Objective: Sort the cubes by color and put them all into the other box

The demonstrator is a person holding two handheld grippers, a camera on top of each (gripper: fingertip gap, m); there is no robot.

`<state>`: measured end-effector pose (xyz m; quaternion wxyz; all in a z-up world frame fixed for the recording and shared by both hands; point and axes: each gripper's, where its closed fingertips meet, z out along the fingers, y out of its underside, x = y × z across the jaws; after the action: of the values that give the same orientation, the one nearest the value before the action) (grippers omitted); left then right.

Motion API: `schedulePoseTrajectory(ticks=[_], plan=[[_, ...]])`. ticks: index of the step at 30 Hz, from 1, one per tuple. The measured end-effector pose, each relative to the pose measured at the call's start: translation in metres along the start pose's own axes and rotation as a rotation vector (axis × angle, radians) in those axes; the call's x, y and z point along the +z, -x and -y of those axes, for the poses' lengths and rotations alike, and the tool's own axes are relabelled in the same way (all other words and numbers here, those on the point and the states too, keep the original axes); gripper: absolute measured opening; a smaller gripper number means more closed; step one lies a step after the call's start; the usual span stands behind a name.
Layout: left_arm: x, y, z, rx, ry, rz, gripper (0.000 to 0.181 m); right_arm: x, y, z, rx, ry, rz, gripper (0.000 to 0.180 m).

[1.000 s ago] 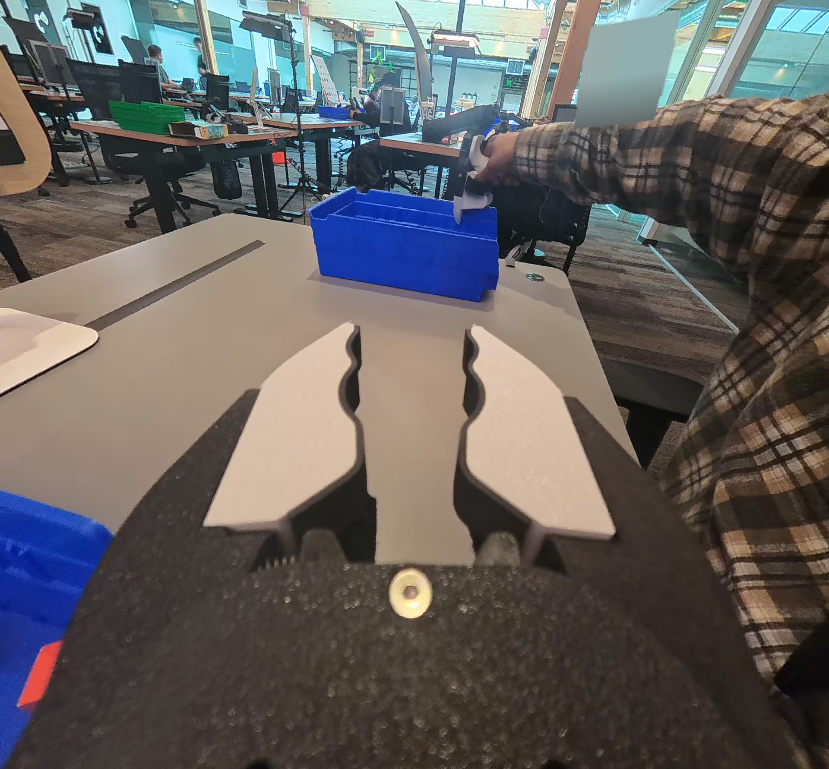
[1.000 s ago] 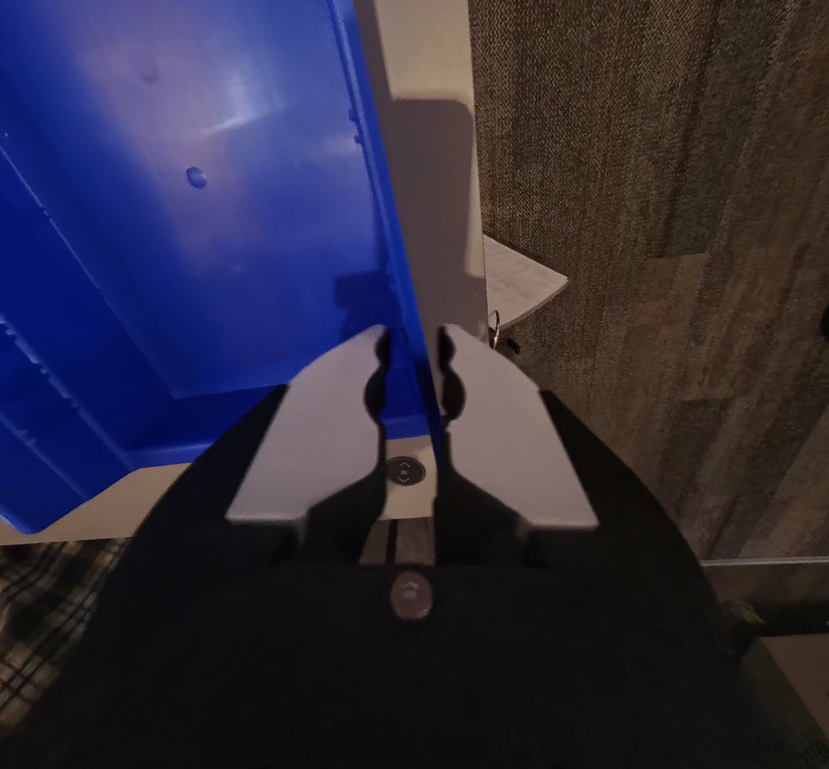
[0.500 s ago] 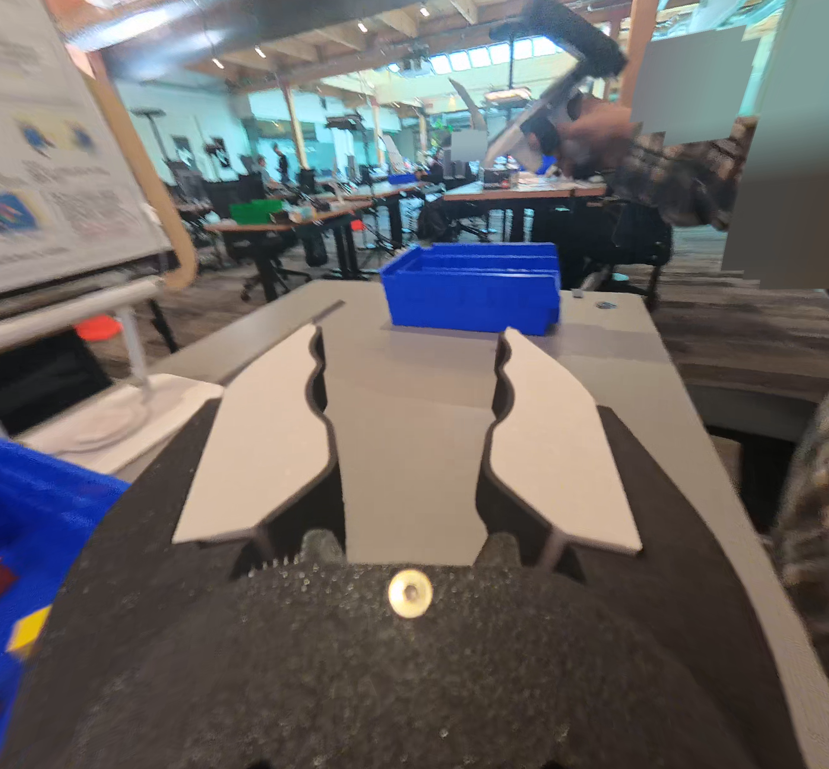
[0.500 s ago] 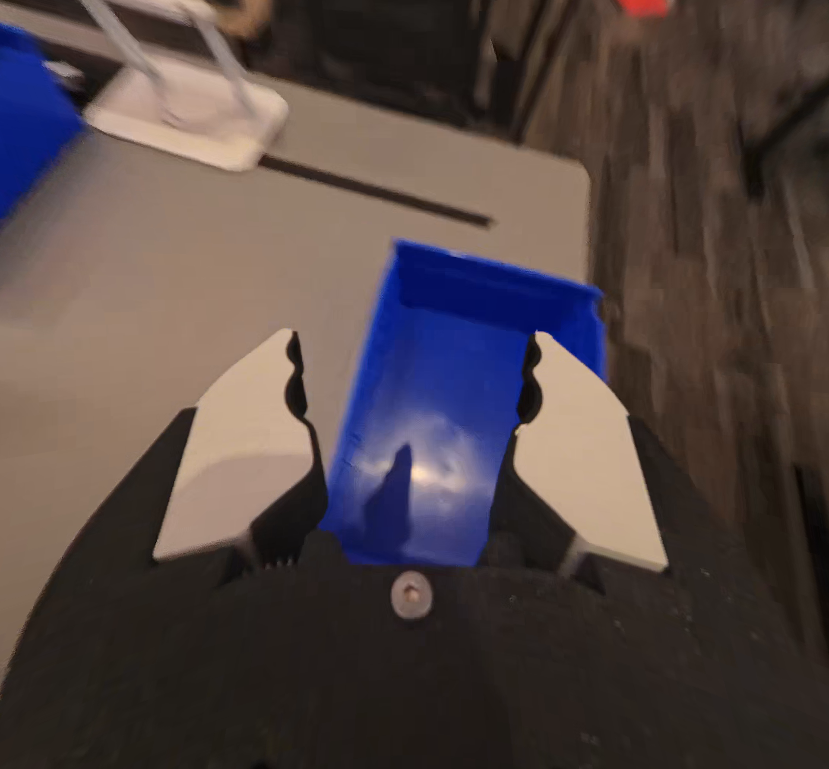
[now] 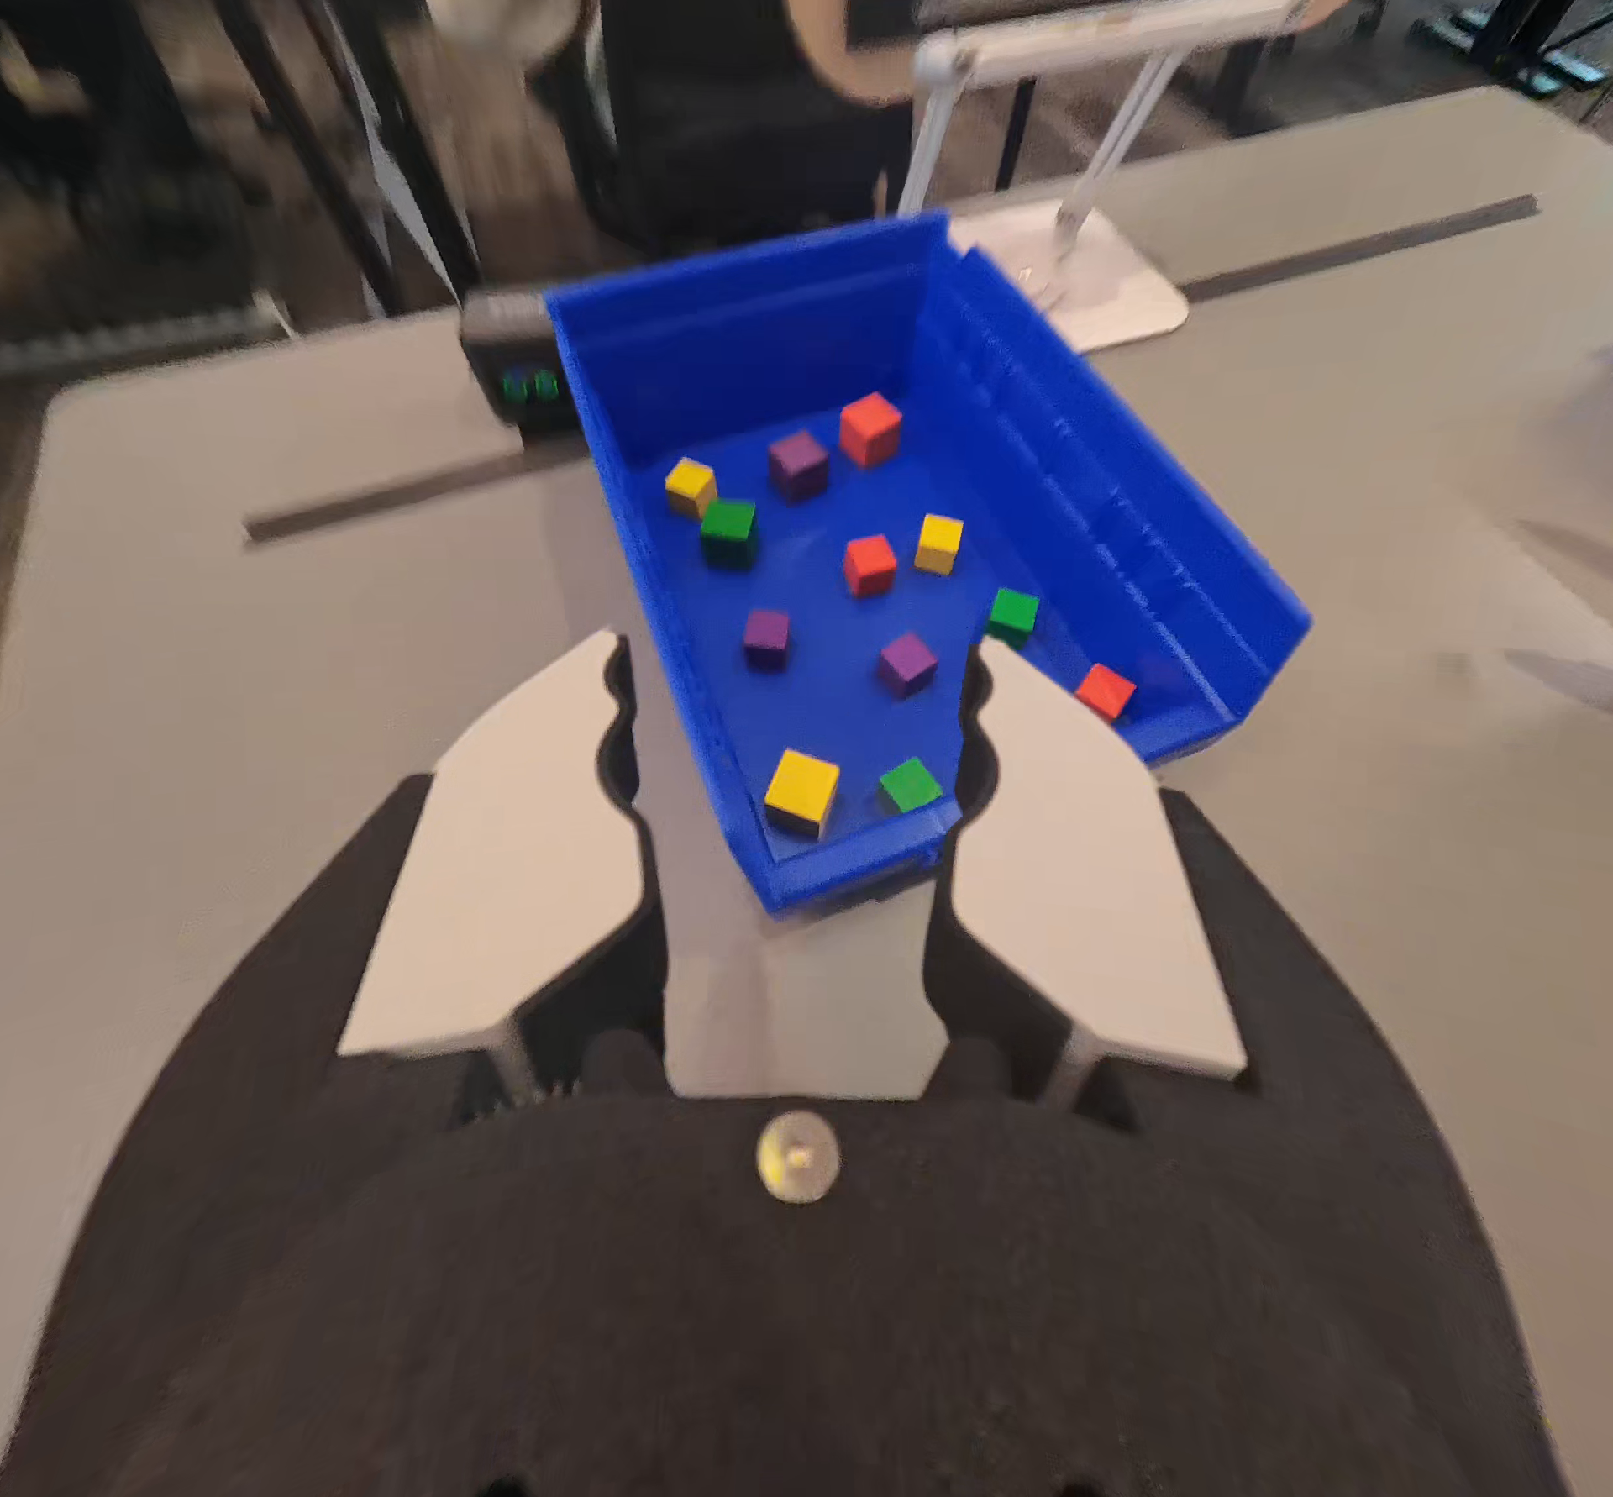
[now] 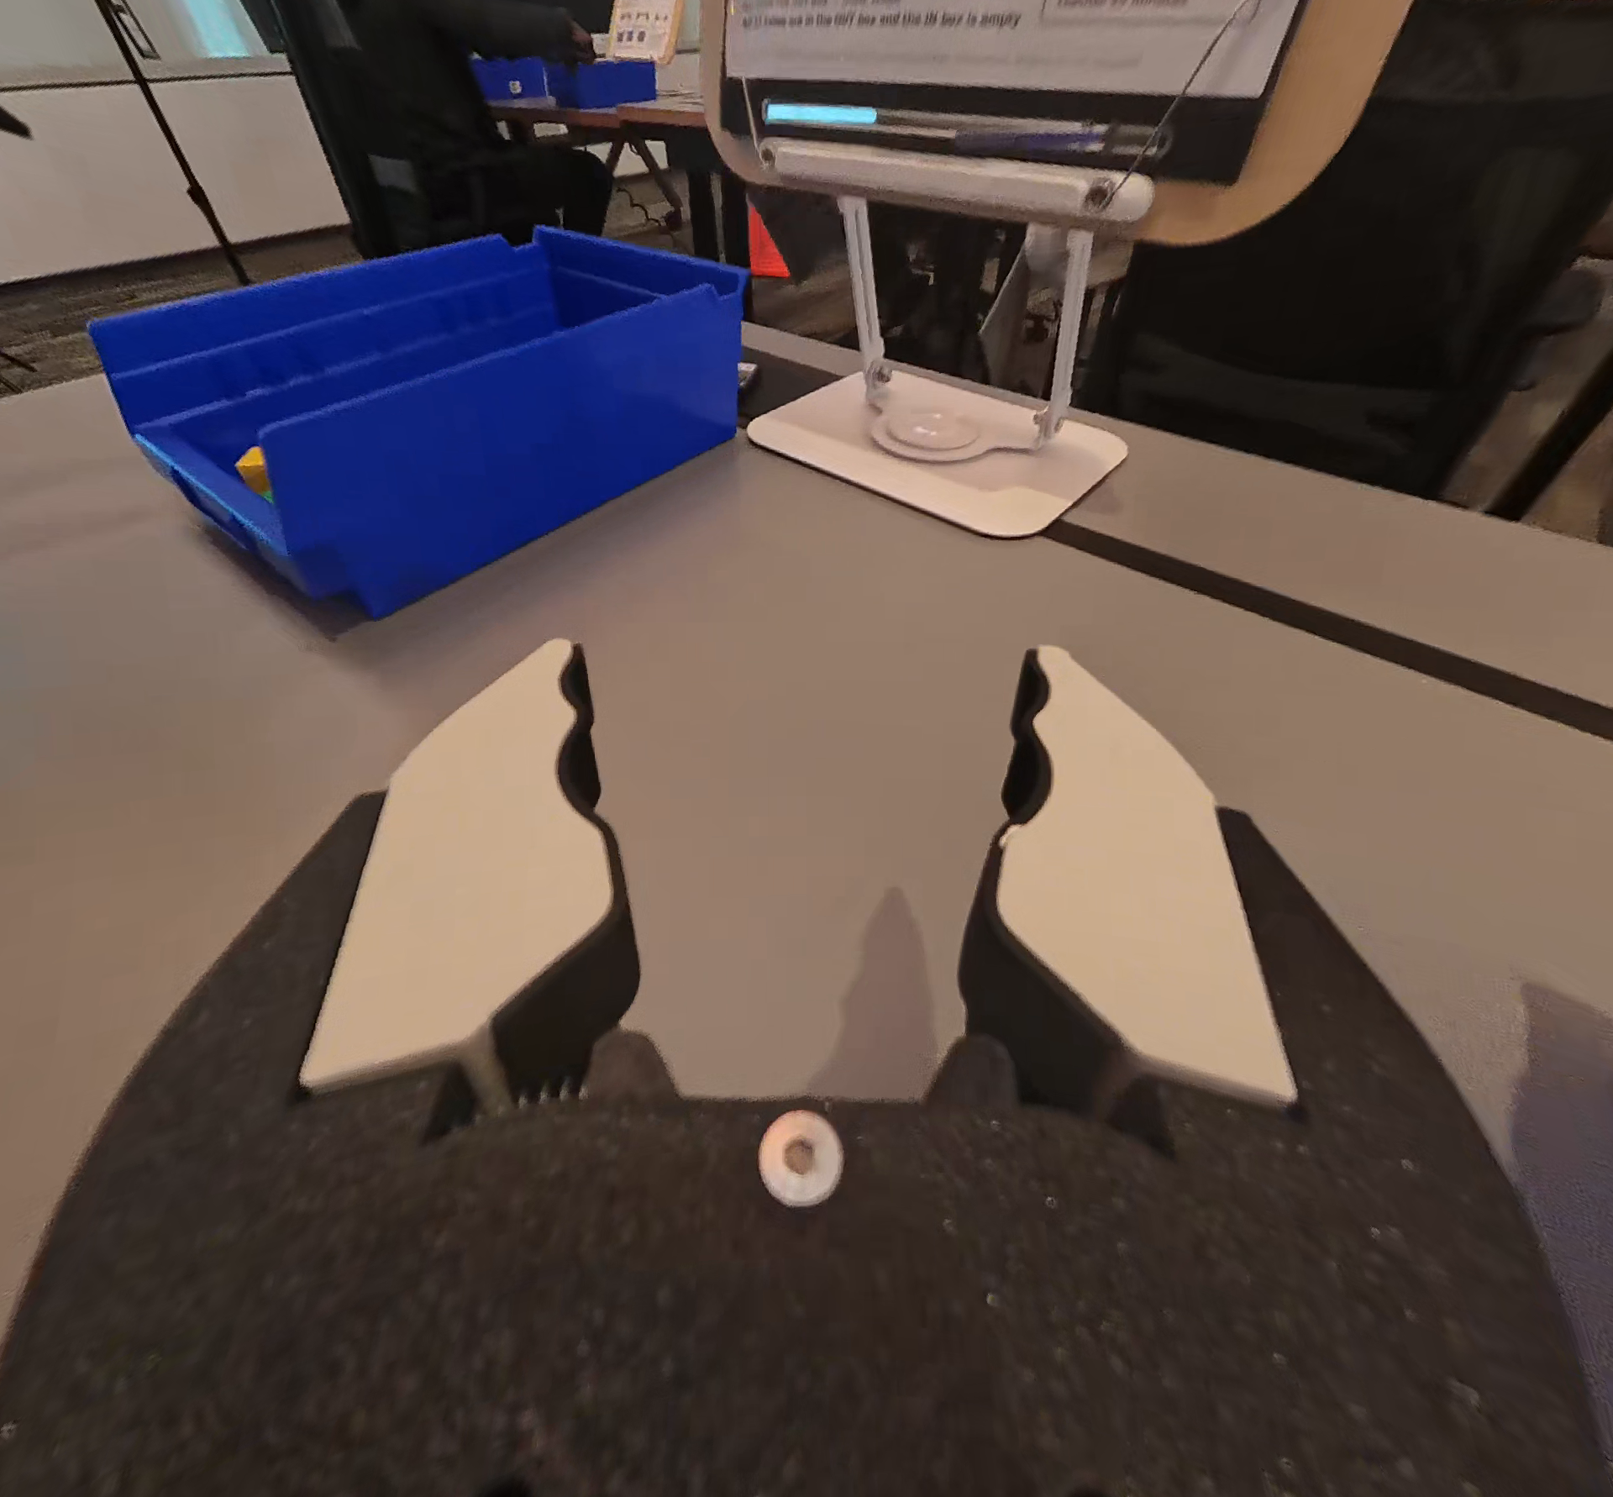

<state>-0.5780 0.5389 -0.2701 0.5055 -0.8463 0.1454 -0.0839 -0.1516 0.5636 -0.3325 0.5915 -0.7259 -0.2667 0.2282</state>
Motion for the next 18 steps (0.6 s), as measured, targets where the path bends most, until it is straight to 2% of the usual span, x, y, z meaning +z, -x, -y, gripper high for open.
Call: schedulePoseTrajectory(ticks=[4, 12, 14, 15, 16, 18], plan=[[0.030, 0.023, -0.028, -0.104, 0.183, 0.013, 0.070, 0.009, 0.007, -0.022, 0.047, 0.035, 0.046, 0.091], [0.072, 0.040, -0.071, -0.225, 0.380, 0.018, 0.055, 0.006, 0.016, -0.039, 0.028, 0.092, 0.097, 0.090], [0.079, 0.036, -0.083, -0.246, 0.439, -0.017, 0.041, 0.007, 0.018, -0.043, 0.032, 0.112, 0.097, 0.089], [0.082, 0.032, -0.088, -0.251, 0.471, -0.051, 0.023, 0.007, 0.021, -0.044, 0.044, 0.111, 0.109, 0.089], [0.083, 0.030, -0.092, -0.248, 0.500, -0.069, 0.013, 0.007, 0.025, -0.043, 0.051, 0.106, 0.125, 0.087], [0.084, 0.036, -0.093, -0.213, 0.515, -0.035, 0.009, 0.007, 0.029, -0.042, 0.038, 0.104, 0.137, 0.085]])
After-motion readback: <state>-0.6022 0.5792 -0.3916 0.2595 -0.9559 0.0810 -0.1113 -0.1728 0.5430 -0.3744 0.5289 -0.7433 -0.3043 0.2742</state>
